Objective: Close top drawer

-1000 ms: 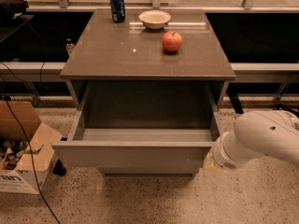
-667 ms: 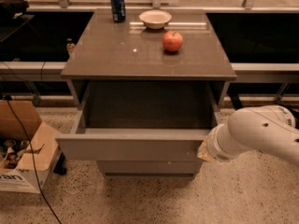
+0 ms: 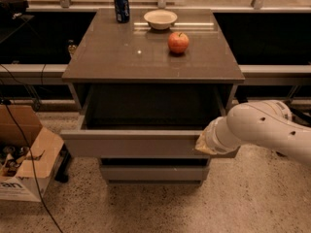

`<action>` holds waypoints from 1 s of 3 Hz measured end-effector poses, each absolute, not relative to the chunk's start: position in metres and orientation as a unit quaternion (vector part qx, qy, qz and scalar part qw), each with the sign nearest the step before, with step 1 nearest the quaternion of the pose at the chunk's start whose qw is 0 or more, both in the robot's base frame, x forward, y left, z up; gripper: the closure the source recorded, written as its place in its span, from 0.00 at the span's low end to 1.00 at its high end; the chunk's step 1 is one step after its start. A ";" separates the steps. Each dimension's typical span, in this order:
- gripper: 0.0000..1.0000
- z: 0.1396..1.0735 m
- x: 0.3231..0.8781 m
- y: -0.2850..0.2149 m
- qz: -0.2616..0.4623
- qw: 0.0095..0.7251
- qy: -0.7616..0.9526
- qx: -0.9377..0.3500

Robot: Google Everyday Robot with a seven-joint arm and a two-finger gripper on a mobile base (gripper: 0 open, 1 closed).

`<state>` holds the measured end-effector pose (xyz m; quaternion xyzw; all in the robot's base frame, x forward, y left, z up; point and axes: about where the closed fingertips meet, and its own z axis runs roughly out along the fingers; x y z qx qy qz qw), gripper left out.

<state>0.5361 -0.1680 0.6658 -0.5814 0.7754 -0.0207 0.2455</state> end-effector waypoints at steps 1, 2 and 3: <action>0.52 0.666 0.536 -0.168 -0.021 0.246 0.775 -0.581; 0.21 0.670 0.595 -0.143 -0.019 0.273 0.761 -0.588; 0.00 0.675 0.632 -0.131 -0.017 0.287 0.754 -0.591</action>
Offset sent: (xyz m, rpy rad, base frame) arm 0.1234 0.0521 0.0104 0.0682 -0.1044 0.0589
